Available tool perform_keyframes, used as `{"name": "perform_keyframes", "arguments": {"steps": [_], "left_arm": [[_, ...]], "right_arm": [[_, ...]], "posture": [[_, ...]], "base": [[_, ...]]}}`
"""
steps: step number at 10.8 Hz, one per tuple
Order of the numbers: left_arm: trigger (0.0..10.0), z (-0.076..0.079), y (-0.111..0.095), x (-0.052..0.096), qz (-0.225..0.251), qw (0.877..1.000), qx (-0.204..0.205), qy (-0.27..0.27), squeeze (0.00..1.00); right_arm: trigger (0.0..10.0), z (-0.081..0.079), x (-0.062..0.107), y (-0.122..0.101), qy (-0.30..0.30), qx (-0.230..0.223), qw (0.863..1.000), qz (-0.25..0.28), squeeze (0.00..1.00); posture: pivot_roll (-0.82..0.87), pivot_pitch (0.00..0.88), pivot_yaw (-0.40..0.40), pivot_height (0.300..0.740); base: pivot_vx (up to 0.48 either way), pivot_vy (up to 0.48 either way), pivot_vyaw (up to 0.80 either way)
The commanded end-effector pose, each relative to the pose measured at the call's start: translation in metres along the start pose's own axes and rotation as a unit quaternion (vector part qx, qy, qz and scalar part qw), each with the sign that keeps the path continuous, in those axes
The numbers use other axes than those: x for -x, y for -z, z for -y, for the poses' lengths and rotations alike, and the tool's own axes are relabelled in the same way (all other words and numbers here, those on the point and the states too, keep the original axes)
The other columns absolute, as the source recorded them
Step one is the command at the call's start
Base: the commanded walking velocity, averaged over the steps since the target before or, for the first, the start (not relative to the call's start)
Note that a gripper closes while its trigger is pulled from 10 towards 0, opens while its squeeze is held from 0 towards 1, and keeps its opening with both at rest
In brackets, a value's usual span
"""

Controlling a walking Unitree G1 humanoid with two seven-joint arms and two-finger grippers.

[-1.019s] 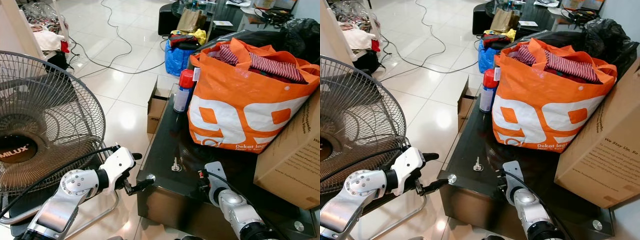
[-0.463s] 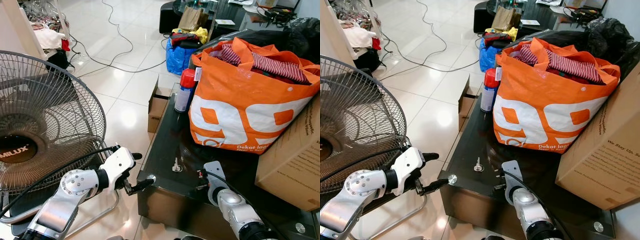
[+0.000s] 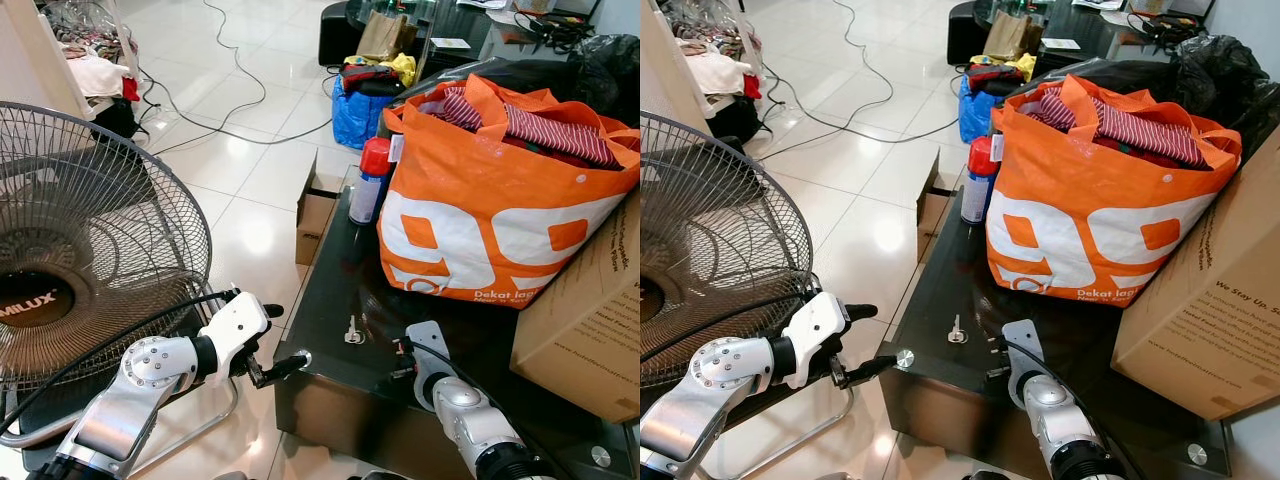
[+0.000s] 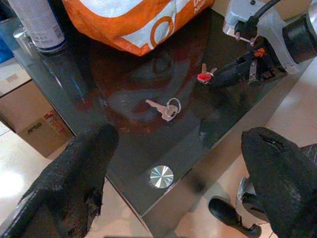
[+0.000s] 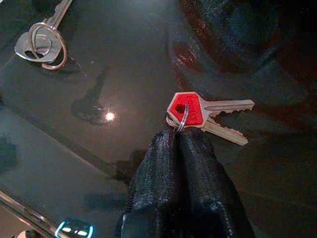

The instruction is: Hang keys on a hook

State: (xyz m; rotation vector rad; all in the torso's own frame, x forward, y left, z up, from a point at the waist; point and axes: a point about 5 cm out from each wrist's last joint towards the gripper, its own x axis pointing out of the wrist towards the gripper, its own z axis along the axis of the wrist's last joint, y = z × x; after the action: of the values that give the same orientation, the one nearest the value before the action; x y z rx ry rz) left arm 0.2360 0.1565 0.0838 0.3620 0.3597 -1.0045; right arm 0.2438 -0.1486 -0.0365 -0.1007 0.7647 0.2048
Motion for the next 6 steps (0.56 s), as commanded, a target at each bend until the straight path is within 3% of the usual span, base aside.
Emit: {"name": "perform_keyframes", "arguments": {"steps": [1,2,3,4,5,6], "left_arm": [[10.0,0.0001,-0.0023,-0.0019,0.002,1.0,-0.006,0.005,0.0],[10.0,0.0,-0.0024,-0.0022,0.003,1.0,-0.006,0.005,0.0],[10.0,-0.0001,-0.0026,-0.0026,0.003,1.0,-0.007,0.005,0.0],[10.0,-0.0001,-0.0026,-0.0027,0.003,1.0,-0.007,0.005,0.0],[10.0,-0.0003,-0.0027,-0.0031,0.003,1.0,-0.007,0.006,0.0],[10.0,-0.0008,-0.0029,-0.0033,0.003,1.0,-0.008,0.006,0.0]], "right_arm": [[0.0,0.0035,0.0004,-0.0019,0.006,-0.009,1.0,0.008,0.0],[0.0,0.005,0.0014,-0.0029,0.007,-0.02,1.0,0.017,0.0],[0.8,0.0066,0.002,-0.0007,0.011,-0.014,1.0,0.012,0.0],[10.0,0.0076,0.0021,0.0016,0.018,-0.005,1.0,0.005,0.0],[10.0,0.0084,0.0019,0.0047,0.024,-0.002,1.0,-0.004,0.31],[10.0,0.0076,0.0015,0.0044,0.021,-0.002,1.0,-0.004,1.0]], "posture": [[-0.01,0.037,-0.059,0.74],[-0.01,0.038,-0.059,0.74],[-0.01,0.04,-0.058,0.74],[-0.01,0.04,-0.058,0.74],[-0.01,0.039,-0.057,0.74],[-0.01,0.04,-0.056,0.74]], "base": [[0.0,0.0,0.0],[0.0,0.0,0.0],[0.0,0.0,0.0],[0.0,0.0,0.0],[0.0,0.0,0.0],[0.0,0.0,0.0]]}}
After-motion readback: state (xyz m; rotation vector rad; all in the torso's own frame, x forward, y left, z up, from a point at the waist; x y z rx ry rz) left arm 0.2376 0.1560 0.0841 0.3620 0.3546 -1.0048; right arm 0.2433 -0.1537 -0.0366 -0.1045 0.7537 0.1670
